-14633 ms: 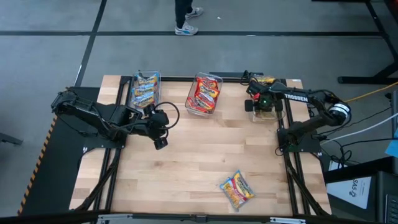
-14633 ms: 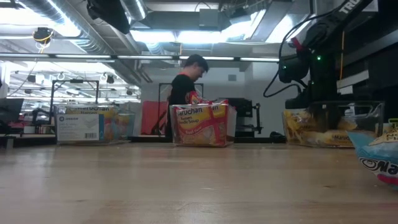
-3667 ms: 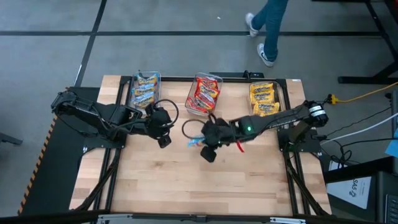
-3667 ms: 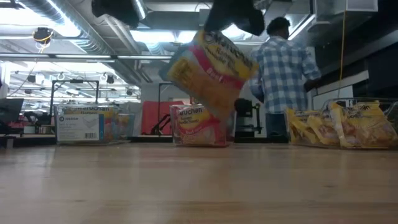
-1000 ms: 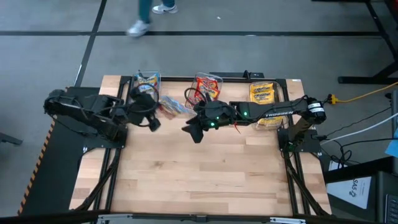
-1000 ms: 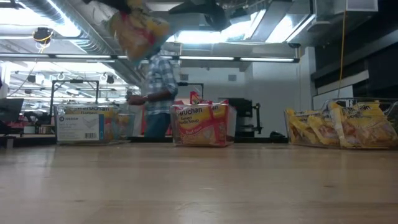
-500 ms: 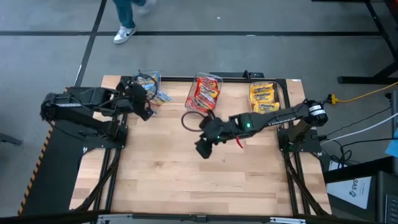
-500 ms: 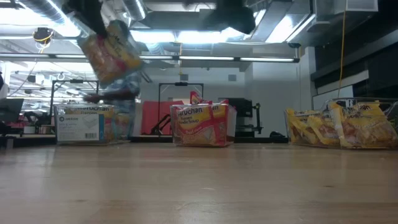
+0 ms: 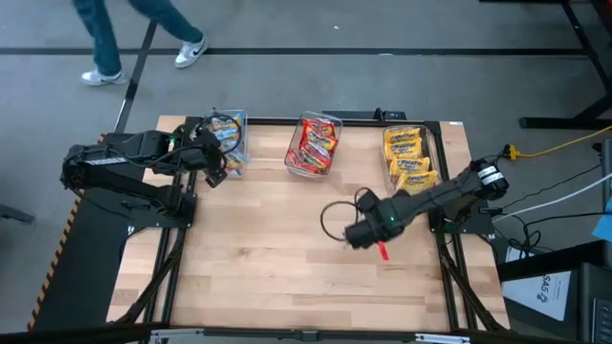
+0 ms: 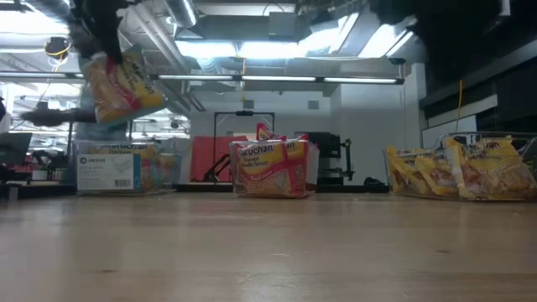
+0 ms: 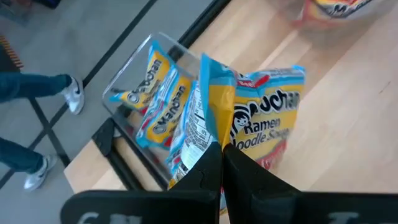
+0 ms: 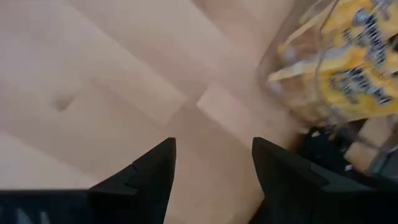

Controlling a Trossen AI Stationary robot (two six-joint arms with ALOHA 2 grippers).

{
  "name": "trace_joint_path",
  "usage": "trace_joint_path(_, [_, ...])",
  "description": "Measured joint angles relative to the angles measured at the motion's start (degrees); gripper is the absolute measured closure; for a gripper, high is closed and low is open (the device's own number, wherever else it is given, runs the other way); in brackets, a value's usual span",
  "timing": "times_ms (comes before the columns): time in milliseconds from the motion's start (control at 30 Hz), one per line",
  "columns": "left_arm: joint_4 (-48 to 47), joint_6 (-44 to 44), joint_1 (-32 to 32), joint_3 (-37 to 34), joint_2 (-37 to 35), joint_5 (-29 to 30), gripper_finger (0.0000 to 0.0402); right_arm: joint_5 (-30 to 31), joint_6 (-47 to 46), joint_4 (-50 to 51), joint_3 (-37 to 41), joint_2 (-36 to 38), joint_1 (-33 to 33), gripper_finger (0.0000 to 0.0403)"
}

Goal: Sort Maruchan noodles
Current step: Put the blue noodle pack in the left transparent basket

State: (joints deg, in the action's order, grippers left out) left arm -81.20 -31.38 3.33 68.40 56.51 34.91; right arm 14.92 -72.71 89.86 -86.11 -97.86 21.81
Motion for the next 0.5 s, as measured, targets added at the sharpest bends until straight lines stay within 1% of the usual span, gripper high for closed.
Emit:
trace_joint_path(100, [-0.94,0.30,0.77,0.00,0.00,0.34,0.0401,0.07,-2.57,-1.62,0.00,0.00,2.78,0.0185])
trace_joint_path(233, [0.18,1.69,2.68,0.00,-0.48,3.66,0.0401,0.84,-8.07,-4.29,0.00,-0.07,4.88,0.0185])
trace_joint_path(367, [2.09,2.68,5.30,0.00,-0.36,6.11,0.0401,1.82,-11.56,-4.92,0.00,-0.09,6.50,0.0185])
trace_joint_path(433, [3.27,4.55,6.68,-0.32,0.08,6.47,0.0401,2.25,-12.65,-5.28,0.00,-0.11,6.99,0.0185])
trace_joint_path(500, [6.02,5.95,7.84,-2.07,0.18,6.04,0.0401,2.32,-12.87,-5.84,0.00,-0.11,7.23,0.0185])
